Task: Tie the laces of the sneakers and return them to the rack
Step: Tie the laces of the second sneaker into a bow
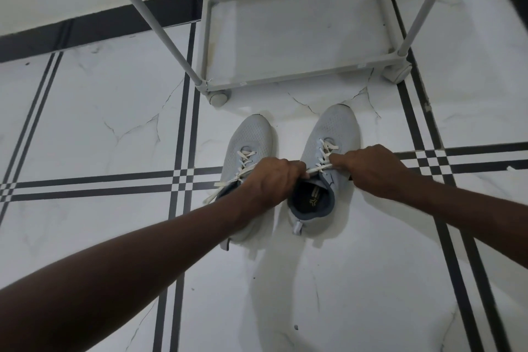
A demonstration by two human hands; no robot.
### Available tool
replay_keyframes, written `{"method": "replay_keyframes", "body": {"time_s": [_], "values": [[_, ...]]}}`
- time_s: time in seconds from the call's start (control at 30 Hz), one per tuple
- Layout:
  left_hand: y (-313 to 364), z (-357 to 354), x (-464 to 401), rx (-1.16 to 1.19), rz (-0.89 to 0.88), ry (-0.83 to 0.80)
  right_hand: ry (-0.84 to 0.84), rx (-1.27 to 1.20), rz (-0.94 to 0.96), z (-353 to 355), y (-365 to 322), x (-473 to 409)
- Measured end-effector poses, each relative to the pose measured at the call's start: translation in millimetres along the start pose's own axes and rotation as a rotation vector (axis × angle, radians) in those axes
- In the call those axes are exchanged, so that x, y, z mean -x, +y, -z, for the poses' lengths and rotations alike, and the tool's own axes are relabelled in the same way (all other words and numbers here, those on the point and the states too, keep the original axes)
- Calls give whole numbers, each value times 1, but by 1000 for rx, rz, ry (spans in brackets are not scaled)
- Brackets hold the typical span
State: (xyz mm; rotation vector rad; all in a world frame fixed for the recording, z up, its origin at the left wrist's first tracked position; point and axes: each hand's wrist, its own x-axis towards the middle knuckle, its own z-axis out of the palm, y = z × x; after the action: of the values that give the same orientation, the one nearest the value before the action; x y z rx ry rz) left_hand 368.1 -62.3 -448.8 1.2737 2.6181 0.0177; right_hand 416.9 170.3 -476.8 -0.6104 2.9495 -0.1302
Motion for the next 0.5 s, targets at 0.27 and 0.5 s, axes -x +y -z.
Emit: {"method": "replay_keyframes", "body": {"time_s": [0.27,0.5], "values": [[-13,11,5,-65,92,90,231,-94,-181,15,-24,-1],[-75,30,57,280,443,-284,177,-884,-886,3,-84,32]]}}
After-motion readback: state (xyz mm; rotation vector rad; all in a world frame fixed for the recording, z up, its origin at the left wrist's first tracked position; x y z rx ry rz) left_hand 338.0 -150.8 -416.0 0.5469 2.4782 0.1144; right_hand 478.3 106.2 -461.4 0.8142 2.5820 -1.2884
